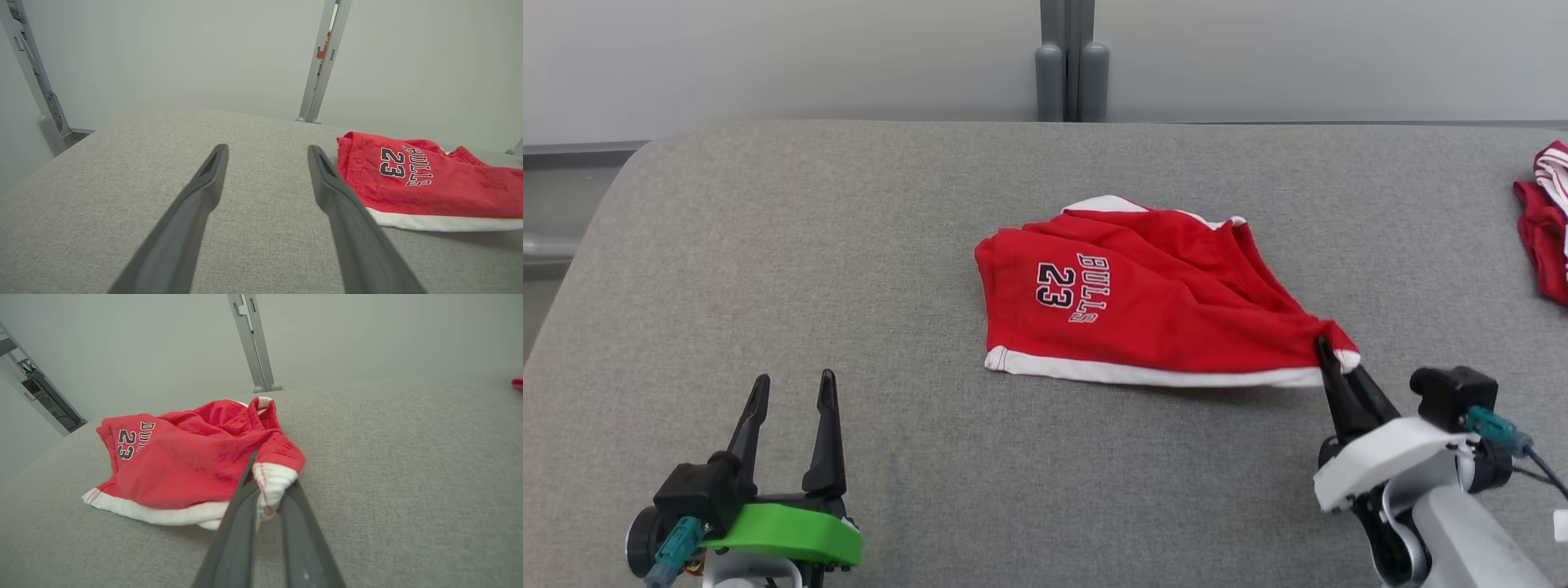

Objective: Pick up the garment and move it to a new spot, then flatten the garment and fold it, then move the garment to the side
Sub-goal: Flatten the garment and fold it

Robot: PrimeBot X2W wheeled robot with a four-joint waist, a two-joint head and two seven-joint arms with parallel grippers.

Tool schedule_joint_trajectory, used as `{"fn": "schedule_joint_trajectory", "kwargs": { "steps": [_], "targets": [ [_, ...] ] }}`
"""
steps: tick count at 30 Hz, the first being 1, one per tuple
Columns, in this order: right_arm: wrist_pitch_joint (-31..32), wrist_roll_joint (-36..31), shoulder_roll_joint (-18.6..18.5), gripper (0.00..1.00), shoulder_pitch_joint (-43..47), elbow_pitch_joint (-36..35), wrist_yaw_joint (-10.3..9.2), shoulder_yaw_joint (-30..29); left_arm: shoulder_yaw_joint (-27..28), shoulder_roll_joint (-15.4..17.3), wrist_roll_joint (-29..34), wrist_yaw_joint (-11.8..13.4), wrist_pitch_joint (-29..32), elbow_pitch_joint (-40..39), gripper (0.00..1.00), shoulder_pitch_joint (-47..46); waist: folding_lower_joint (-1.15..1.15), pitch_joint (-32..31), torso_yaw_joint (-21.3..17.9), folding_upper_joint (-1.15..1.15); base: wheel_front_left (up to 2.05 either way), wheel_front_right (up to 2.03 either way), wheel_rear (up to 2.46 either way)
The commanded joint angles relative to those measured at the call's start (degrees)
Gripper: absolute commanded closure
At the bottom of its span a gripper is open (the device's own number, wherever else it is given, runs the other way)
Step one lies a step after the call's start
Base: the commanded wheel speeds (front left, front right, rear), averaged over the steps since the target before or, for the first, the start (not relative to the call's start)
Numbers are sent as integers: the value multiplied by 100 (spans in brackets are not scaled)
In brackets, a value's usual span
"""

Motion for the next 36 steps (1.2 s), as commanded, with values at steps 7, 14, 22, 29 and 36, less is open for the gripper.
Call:
{"fn": "schedule_joint_trajectory", "kwargs": {
  "steps": [7,14,22,29,36],
  "targets": [
    [-16,16,117,0,567,-241,-8,-322,114,10,100,7,-1,-6,0,143,0,-96,-202,0,0,0,0],
    [-16,-370,193,0,805,-855,-8,-749,254,11,201,-1,-1,-42,0,254,0,-223,-401,0,0,0,0],
    [-16,-962,302,0,1505,-1851,-8,-900,462,11,260,-8,-1,-104,0,410,0,-399,-560,0,0,0,0],
    [-16,-1300,482,0,2122,-2358,-8,-1021,558,11,335,-10,-1,-173,0,519,0,-452,-612,0,0,0,0],
    [-16,-1439,562,0,2239,-2421,-8,-1026,555,11,398,-13,-1,-148,0,569,0,-431,-670,0,0,0,0]
  ]
}}
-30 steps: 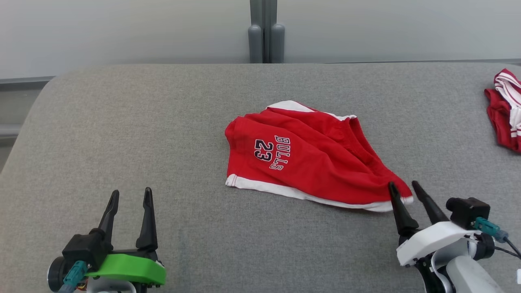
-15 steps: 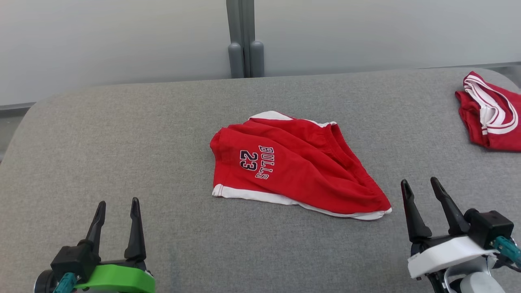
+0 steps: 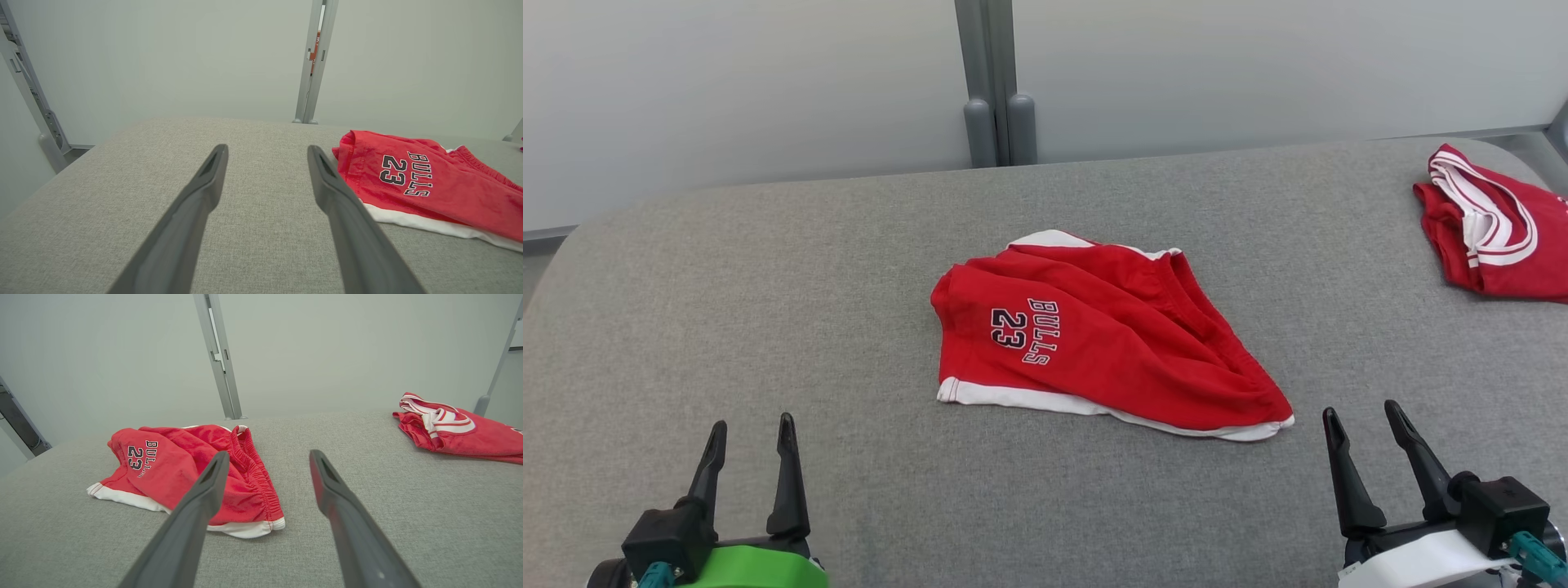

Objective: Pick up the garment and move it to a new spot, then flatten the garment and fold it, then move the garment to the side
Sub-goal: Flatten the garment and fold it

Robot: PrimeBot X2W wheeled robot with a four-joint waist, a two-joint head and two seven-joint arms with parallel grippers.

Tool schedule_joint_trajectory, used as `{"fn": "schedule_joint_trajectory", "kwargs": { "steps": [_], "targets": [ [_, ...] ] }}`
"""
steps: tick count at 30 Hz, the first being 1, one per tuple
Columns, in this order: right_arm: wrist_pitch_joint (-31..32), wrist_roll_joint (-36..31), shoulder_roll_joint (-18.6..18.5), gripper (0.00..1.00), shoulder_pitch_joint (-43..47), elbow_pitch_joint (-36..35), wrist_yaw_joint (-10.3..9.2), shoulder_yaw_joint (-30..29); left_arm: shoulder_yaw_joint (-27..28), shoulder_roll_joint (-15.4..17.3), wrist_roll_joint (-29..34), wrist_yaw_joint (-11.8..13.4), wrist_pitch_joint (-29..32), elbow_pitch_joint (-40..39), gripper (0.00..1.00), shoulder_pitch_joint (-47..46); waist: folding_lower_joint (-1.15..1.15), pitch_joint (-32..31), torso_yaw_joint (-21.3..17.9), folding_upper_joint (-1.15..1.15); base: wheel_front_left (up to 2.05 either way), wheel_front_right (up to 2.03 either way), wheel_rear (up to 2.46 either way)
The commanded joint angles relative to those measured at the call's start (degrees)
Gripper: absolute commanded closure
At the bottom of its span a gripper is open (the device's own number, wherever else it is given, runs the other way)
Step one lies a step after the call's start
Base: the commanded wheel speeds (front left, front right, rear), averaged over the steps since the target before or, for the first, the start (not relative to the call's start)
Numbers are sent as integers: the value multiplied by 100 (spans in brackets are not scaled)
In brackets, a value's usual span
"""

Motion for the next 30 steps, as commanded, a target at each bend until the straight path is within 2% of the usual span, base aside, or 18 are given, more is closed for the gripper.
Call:
{"fn": "schedule_joint_trajectory", "kwargs": {
  "steps": [1,6,13,25,30],
  "targets": [
    [-16,-24,-7,0,18,-19,-8,2,-18,15,52,-11,-1,-4,0,40,0,18,-11,0,0,0,0],
    [-16,-29,-101,0,-178,217,-8,29,-301,62,114,-12,-1,48,0,-148,0,132,-60,0,0,0,0],
    [-16,-30,-282,0,-790,901,-8,196,-970,228,13,-11,0,382,0,-705,0,468,-153,0,0,0,0],
    [-16,150,-388,0,-1964,2256,-8,817,-2062,322,-349,-5,0,1837,0,-1958,0,1140,-299,0,0,0,0],
    [-16,224,-326,0,-2250,2631,-8,988,-2227,295,-569,-5,0,2417,0,-2331,0,1360,-345,0,0,0,0]
  ]
}}
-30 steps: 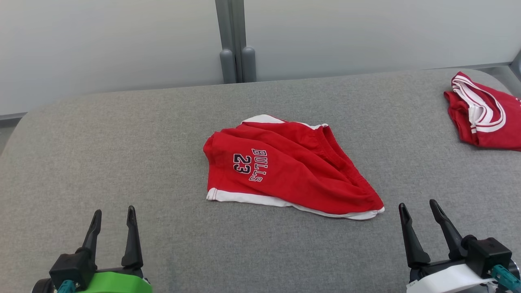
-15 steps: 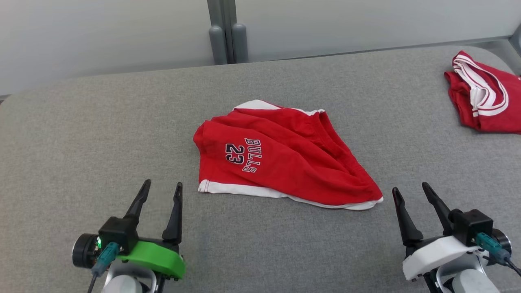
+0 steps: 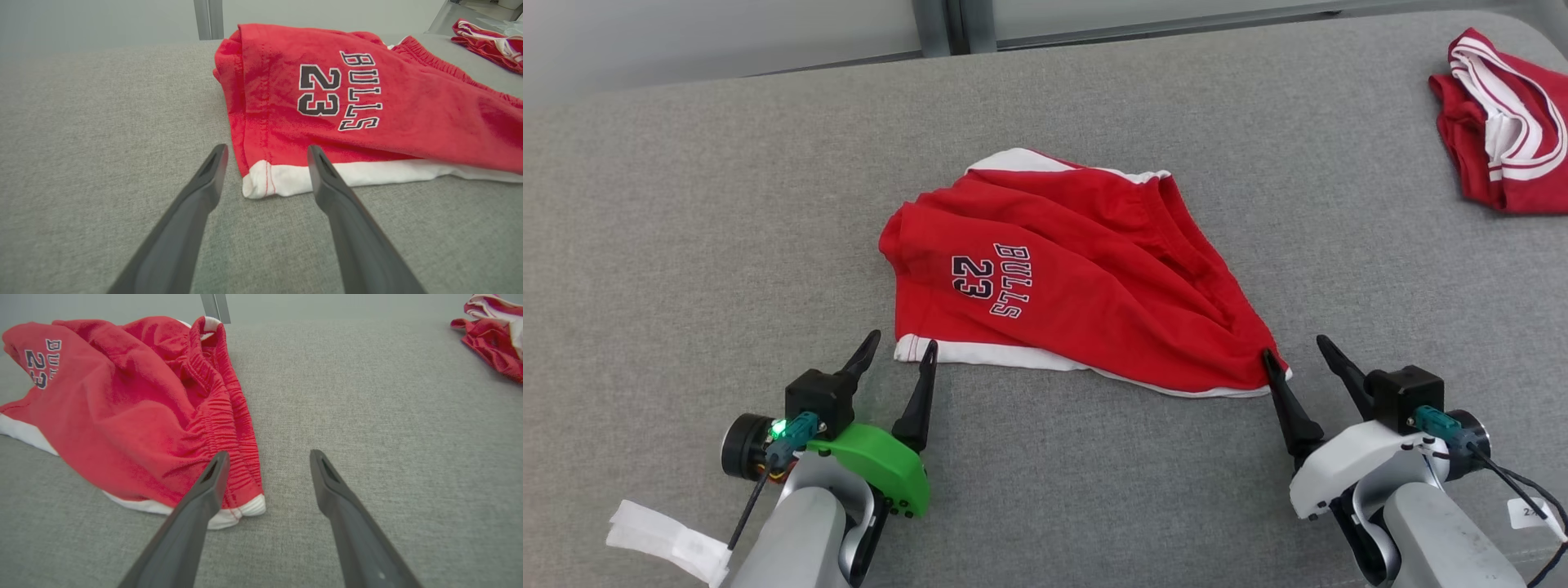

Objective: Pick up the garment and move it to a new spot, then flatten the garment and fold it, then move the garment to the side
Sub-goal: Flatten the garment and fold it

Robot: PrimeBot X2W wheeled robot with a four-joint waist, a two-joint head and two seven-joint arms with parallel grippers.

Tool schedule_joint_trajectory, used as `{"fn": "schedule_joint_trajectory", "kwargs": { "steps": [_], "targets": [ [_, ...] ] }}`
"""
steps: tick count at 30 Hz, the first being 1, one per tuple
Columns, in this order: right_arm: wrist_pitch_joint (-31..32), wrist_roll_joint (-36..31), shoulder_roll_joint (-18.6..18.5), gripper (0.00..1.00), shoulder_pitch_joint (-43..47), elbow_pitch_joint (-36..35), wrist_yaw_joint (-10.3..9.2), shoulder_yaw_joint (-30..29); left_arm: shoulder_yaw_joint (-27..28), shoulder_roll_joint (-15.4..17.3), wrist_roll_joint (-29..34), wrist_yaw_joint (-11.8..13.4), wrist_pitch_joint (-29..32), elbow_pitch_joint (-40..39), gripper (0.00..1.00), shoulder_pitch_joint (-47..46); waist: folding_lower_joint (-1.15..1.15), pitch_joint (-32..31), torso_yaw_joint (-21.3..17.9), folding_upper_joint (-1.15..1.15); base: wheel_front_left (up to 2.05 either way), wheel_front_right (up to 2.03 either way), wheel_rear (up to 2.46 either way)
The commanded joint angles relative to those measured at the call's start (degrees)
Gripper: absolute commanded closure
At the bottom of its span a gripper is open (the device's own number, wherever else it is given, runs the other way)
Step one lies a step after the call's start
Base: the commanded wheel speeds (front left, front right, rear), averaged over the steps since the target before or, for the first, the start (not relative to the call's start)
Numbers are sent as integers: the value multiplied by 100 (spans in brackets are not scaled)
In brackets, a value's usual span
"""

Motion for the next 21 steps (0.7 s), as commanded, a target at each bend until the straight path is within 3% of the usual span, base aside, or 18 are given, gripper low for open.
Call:
{"fn": "schedule_joint_trajectory", "kwargs": {
  "steps": [1,9,10,11,12,13,21],
  "targets": [
    [-16,28,20,0,-83,88,-8,45,-18,-1,-89,5,0,104,0,-119,0,158,-65,0,0,0,0],
    [-16,175,104,0,-50,228,-8,232,-113,-90,-335,5,6,741,0,-247,0,239,-56,0,0,0,0],
    [-16,224,110,0,-14,210,-8,278,-128,-97,-377,5,8,778,5,-254,0,236,-53,0,0,0,0],
    [-16,271,132,62,14,156,-8,315,-127,-111,-436,5,9,816,58,-262,0,230,-51,0,0,0,0],
    [-16,299,133,84,30,126,-8,336,-133,-120,-467,5,10,858,84,-265,0,223,-54,0,0,0,0],
    [-16,349,123,100,38,96,-8,366,-149,-129,-472,5,10,891,100,-276,0,216,-57,0,0,0,0],
    [-16,588,99,100,104,-421,-8,416,-101,-141,-562,5,0,537,100,-204,0,44,-16,0,0,0,0]
  ]
}}
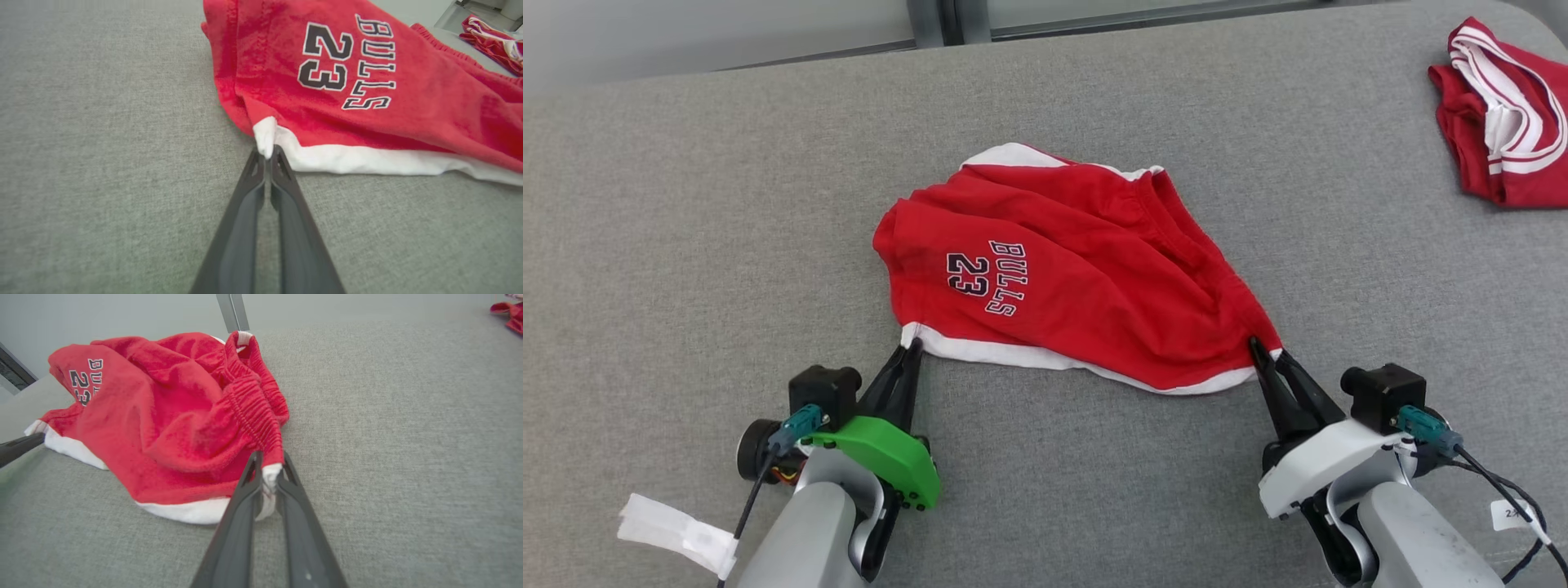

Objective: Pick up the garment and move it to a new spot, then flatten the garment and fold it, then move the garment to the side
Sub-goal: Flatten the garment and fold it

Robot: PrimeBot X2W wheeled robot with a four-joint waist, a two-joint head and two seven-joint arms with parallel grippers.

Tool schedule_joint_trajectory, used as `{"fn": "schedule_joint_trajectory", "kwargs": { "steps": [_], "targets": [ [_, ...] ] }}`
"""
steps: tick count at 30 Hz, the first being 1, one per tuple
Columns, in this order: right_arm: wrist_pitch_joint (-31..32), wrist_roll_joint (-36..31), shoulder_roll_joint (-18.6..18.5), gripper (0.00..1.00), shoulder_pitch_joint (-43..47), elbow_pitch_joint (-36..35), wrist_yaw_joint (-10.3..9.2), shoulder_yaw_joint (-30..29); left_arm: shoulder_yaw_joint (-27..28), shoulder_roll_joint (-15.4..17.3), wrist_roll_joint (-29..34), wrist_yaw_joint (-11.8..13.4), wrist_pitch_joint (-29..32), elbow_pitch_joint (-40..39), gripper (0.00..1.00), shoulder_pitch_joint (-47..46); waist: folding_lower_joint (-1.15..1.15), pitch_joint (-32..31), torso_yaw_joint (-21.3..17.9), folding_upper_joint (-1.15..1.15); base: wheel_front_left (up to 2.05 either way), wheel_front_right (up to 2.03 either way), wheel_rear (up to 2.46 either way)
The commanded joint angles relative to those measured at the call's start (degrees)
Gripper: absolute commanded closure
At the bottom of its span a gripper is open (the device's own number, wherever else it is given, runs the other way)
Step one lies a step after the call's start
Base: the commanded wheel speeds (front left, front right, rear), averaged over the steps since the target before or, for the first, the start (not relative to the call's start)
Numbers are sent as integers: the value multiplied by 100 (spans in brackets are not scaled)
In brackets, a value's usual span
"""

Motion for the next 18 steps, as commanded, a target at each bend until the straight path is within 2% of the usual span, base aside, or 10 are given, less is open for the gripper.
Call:
{"fn": "schedule_joint_trajectory", "kwargs": {
  "steps": [1,6,10,14,18],
  "targets": [
    [-16,100,-14,100,75,-134,-8,-20,73,49,2,5,3,-148,100,83,0,-108,20,0,0,0,0],
    [-16,394,-109,100,-116,-505,-8,30,169,226,72,4,3,-768,100,55,0,-311,28,0,0,0,0],
    [-16,670,-233,100,-598,-621,-8,152,70,455,152,4,3,-1179,100,-346,0,-392,18,0,0,0,0],
    [3,1084,-366,100,-1490,-410,-8,322,-177,827,60,4,3,-1212,100,-1145,0,-307,-26,0,0,0,0],
    [277,1534,-438,100,-2742,17,-7,415,-475,1147,-256,4,79,-948,100,-2342,0,-16,-103,0,0,0,0]
  ]
}}
